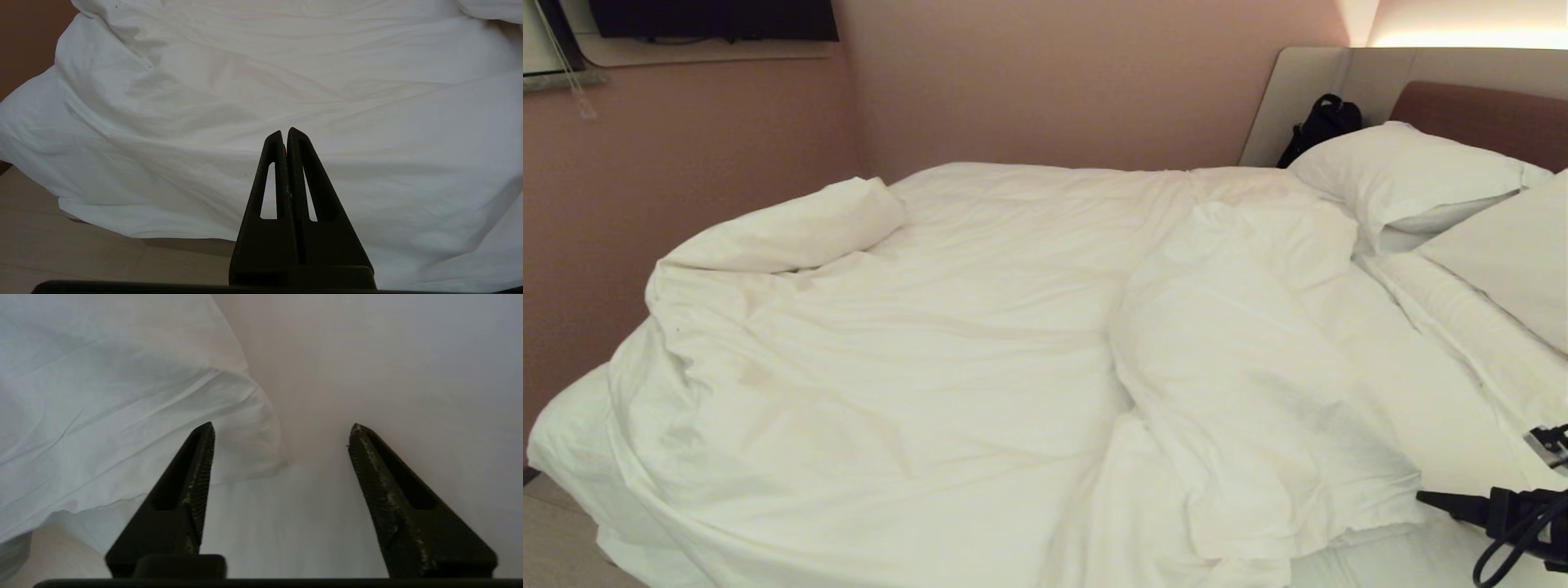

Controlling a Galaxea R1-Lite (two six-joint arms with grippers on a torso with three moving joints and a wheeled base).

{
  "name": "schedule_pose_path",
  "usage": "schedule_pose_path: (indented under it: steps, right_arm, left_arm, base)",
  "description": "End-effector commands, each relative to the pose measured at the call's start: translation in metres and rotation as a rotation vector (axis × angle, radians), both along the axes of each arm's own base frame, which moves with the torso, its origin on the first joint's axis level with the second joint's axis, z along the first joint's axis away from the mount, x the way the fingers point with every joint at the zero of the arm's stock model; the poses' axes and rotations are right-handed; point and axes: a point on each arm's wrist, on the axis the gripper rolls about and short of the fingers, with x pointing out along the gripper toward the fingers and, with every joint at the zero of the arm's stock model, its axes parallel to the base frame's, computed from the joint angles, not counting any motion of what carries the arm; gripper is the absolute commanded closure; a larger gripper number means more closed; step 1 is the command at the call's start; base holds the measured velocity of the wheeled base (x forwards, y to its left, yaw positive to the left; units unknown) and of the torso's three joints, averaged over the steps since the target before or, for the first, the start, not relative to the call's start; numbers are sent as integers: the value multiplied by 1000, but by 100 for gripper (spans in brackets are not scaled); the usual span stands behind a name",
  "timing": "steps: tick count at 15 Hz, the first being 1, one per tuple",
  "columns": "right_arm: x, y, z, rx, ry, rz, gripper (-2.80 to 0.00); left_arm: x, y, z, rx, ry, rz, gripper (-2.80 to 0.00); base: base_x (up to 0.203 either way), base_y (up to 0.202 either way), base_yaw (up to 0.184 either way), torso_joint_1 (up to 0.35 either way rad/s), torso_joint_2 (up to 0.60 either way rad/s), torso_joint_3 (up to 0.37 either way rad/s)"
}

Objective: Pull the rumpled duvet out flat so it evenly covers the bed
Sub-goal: Flatten the corners of the folded blanket

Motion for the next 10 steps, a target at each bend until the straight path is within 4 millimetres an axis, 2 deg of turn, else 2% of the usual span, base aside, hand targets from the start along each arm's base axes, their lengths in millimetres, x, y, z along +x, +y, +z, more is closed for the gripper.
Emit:
schedule_pose_path:
  steps: [1,6,10]
  right_arm:
    - [1,0,-4,22,-3,19,-280]
    - [8,6,-11,68,-5,79,-280]
    - [17,20,-17,85,17,142,-280]
  left_arm:
    - [0,0,0,0,1,0,0]
    - [0,0,0,0,0,0,0]
    - [0,0,0,0,-1,0,0]
  base:
    - [0,0,0,0,0,0]
    - [0,0,0,0,0,0]
    - [0,0,0,0,0,0]
